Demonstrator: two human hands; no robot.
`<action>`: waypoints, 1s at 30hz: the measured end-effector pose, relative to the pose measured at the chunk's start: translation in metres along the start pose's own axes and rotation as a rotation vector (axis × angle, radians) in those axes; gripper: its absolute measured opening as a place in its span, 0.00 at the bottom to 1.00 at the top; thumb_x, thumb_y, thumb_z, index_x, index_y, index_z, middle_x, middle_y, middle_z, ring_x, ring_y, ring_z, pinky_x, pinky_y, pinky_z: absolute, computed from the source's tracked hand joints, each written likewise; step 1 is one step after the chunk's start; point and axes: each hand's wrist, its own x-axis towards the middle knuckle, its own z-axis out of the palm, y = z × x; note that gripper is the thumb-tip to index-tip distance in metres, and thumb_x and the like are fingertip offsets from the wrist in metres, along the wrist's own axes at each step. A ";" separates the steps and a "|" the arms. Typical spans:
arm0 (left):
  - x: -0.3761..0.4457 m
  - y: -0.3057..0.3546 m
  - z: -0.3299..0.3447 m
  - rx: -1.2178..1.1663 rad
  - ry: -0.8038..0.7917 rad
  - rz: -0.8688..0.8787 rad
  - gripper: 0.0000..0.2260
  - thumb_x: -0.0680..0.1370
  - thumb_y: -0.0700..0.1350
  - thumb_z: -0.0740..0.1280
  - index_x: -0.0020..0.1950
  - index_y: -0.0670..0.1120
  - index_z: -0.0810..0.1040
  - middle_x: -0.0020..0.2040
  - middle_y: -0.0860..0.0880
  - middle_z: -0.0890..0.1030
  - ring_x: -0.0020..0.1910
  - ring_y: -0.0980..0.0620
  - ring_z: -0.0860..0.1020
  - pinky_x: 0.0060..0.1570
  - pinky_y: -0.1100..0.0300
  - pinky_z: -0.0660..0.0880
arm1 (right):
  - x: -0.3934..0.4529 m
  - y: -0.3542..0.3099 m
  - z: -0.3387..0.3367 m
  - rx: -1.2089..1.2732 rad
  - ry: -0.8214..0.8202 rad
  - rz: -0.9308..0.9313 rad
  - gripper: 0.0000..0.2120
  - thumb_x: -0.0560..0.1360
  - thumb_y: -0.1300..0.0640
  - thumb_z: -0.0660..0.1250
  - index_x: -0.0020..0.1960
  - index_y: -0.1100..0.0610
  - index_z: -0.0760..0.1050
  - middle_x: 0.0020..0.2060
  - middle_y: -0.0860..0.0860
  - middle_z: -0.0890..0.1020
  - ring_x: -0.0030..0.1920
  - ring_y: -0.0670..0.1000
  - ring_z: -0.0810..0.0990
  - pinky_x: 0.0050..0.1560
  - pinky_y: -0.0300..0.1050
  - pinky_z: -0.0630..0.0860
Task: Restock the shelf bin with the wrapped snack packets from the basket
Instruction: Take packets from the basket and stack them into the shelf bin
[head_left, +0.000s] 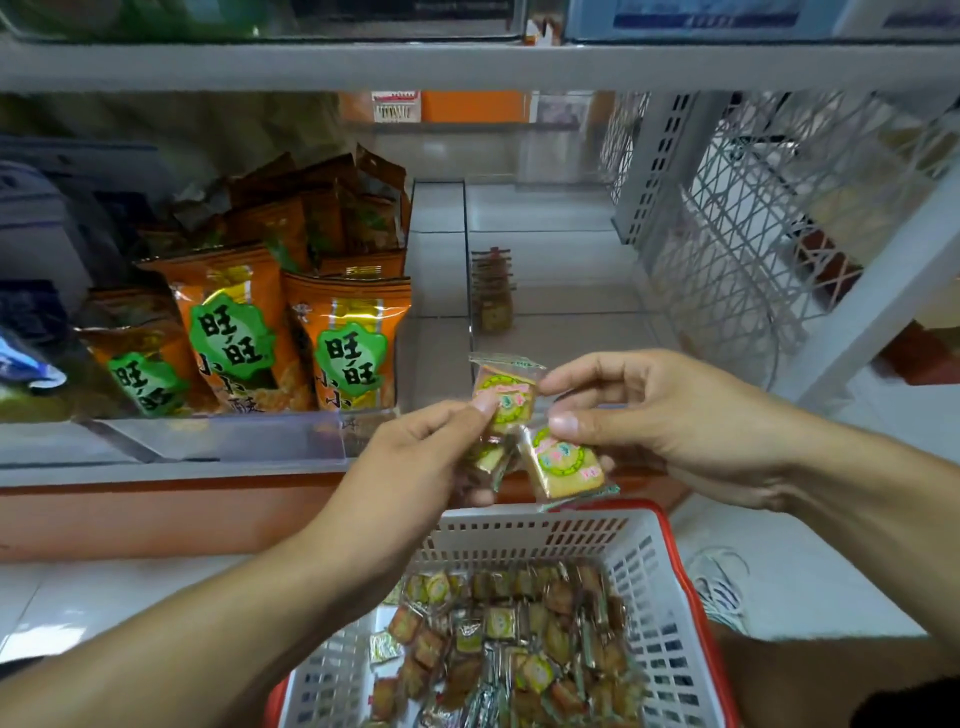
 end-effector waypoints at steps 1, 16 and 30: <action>0.000 0.000 -0.001 0.007 0.007 -0.015 0.19 0.78 0.59 0.66 0.50 0.45 0.86 0.43 0.43 0.85 0.38 0.55 0.79 0.38 0.63 0.76 | -0.001 -0.002 -0.005 -0.012 0.017 -0.026 0.22 0.61 0.59 0.78 0.54 0.59 0.81 0.45 0.56 0.85 0.41 0.51 0.82 0.37 0.38 0.81; 0.002 0.015 -0.012 0.447 -0.372 0.005 0.28 0.81 0.65 0.61 0.53 0.39 0.84 0.49 0.35 0.84 0.45 0.37 0.81 0.53 0.42 0.80 | -0.012 -0.006 -0.004 -0.239 -0.177 0.109 0.25 0.71 0.69 0.73 0.66 0.54 0.78 0.57 0.55 0.85 0.61 0.57 0.82 0.65 0.52 0.77; 0.003 0.013 -0.016 0.340 -0.136 0.119 0.15 0.70 0.59 0.77 0.52 0.53 0.86 0.48 0.52 0.87 0.41 0.57 0.81 0.46 0.64 0.78 | -0.003 0.007 0.006 -0.014 0.026 -0.021 0.16 0.68 0.56 0.75 0.54 0.56 0.81 0.45 0.53 0.85 0.42 0.49 0.82 0.41 0.44 0.79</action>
